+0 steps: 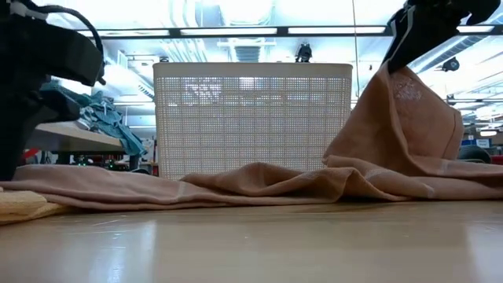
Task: Fold towel
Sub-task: Fold the brown squared towel
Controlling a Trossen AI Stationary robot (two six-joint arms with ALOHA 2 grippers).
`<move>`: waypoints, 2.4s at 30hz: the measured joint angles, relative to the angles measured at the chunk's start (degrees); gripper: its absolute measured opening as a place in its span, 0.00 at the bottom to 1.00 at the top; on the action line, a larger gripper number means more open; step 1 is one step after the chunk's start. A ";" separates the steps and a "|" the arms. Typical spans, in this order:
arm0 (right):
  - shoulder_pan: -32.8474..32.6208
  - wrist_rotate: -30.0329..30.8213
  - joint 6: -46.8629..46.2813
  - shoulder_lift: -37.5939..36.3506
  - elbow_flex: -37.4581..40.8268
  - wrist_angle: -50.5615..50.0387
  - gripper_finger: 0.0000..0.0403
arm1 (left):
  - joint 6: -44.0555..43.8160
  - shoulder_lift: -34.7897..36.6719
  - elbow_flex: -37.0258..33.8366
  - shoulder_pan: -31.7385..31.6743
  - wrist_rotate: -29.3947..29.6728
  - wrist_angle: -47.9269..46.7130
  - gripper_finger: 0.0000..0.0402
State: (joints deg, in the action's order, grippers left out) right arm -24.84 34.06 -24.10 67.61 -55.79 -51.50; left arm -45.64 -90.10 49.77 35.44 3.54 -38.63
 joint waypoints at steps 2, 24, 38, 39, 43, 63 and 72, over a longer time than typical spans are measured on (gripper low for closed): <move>0.00 0.00 0.09 0.00 0.05 0.21 0.45 | 0.13 -1.34 -1.72 -0.02 1.20 2.05 0.26; 0.24 -2.97 10.34 0.00 2.06 12.81 0.35 | -0.44 0.36 22.05 0.38 24.72 -9.95 0.00; 0.08 -5.88 12.15 0.76 2.60 20.21 0.29 | -6.56 0.23 39.32 -0.46 37.78 -15.00 0.00; -0.02 -5.85 12.95 0.74 2.60 22.08 0.29 | -6.45 0.23 39.96 -0.46 37.78 -15.02 0.00; -0.86 -5.60 16.84 0.74 2.59 29.20 0.32 | -4.04 0.23 41.94 -0.66 39.26 -15.06 0.00; -0.90 -10.45 16.73 17.63 2.64 31.33 0.51 | -9.67 0.17 41.05 -0.22 22.34 -28.64 0.00; 2.50 -16.09 13.05 27.96 2.65 31.23 0.44 | -13.38 0.19 40.40 1.94 12.31 -35.80 0.00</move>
State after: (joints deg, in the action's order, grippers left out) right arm -22.34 17.98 -11.04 95.57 -53.14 -20.27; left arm -59.02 -89.91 90.17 37.38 15.85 -74.43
